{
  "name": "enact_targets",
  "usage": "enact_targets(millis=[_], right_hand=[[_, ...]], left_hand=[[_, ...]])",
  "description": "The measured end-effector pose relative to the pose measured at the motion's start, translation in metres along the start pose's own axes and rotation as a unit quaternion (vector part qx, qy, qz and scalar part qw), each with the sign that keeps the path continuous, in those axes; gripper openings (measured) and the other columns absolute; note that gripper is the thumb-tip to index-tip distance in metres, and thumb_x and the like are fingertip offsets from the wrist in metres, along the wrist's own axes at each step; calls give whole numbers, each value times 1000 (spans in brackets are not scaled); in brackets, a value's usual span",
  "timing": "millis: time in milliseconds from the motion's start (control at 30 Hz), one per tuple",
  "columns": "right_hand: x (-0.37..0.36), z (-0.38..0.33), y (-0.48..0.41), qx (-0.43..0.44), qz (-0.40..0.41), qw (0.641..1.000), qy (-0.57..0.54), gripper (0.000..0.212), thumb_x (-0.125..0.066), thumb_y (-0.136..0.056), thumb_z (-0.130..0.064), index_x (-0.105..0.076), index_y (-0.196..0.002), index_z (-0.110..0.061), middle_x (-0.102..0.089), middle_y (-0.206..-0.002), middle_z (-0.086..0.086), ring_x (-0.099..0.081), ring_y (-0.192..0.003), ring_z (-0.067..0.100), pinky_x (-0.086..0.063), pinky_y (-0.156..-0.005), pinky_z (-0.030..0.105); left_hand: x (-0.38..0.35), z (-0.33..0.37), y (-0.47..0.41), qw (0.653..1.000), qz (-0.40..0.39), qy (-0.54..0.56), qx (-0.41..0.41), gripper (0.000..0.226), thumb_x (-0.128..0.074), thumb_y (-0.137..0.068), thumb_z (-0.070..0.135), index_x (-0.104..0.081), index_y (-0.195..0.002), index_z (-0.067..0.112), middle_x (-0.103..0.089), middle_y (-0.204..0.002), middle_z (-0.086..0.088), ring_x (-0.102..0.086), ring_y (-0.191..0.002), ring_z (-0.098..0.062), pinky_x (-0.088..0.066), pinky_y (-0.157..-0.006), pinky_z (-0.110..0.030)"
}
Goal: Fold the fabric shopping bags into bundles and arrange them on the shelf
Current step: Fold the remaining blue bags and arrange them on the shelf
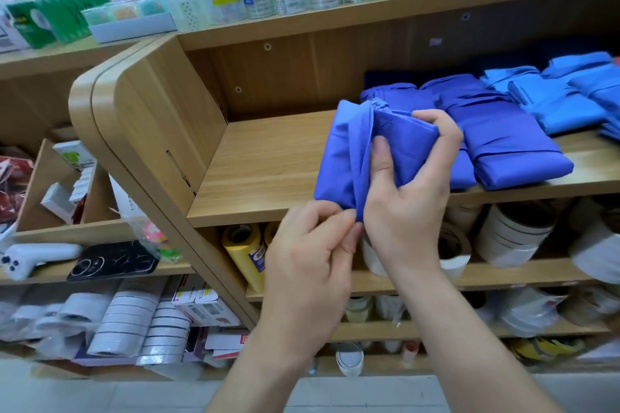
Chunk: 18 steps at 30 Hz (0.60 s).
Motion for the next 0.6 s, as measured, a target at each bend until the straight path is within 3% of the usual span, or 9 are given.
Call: enact_targets(millis=[100,167,233,300,333,400,500,600], right_hand=[[-1,-1,-4,27,-27,999,23,37,-47,-103,-19,-39,-136,-6,-50,-104,-41,-53,-85,-14,-38,-79,5],[0,0,-5,28,-42,999,16,44,-45,-103,-21,-33,-143,-6,-53,-101,-38,-54,-84,-14,-40,-80,5],[0,2,-5,17,-57,998,6,46,-44,-103,-25,-33,-144,-7,-57,-94,-29,-57,-82,-9,-44,-78,10],[-4,4,-3,-10,-84,996,-8,34,-41,-104,-30,-47,-130,-8,-58,-88,-22,-58,-80,-4,-46,-75,15],[-5,6,-3,-35,-91,995,-21,28,-38,-104,-32,-55,-113,-11,-56,-80,-20,-56,-75,-2,-46,-71,17],[-5,16,-1,-109,-82,989,-63,36,-34,-104,-40,-51,-81,-16,-50,-66,-12,-46,-63,2,-42,-62,24],[-5,23,0,-162,-96,981,-43,54,-32,-98,-53,-53,-81,-6,-56,-73,10,-50,-69,23,-45,-68,42],[-3,20,-5,-141,-124,982,6,49,-35,-96,-50,-48,-73,-9,-47,-62,-5,-43,-63,14,-41,-64,40]], left_hand=[[21,13,-7,998,38,-33,-41,7,-71,-86,16,-77,-87,11,-71,-82,5,-66,-75,-14,-53,-67,-35],[36,4,-14,996,80,37,28,14,-77,-79,17,-76,-92,19,-69,-83,10,-66,-77,-9,-54,-66,-32],[39,-10,-21,984,76,99,129,42,-81,-74,22,-67,-112,32,-63,-93,13,-64,-87,-13,-55,-69,-27],[23,-20,-26,956,2,194,220,60,-85,-73,18,-57,-123,36,-65,-102,13,-66,-96,-9,-56,-74,-23],[13,-21,-26,939,-36,238,245,60,-83,-72,13,-56,-121,35,-69,-103,12,-68,-97,-4,-56,-75,-21],[-1,-21,-27,921,-76,274,266,54,-82,-71,5,-59,-112,32,-74,-100,10,-70,-92,-3,-56,-74,-20],[-14,-25,-25,910,-86,292,281,46,-84,-68,-1,-64,-105,20,-76,-97,5,-72,-90,-12,-59,-75,-27],[-27,-23,-24,873,-124,361,304,46,-83,-65,-3,-65,-104,14,-76,-95,0,-73,-89,-15,-57,-70,-25]])
Point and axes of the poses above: each hand's wrist, its own y-axis away from the middle knuckle, its own x-axis out of the back of the hand, z = x × y, the point moved 8 cm from there along -y, towards the middle knuckle
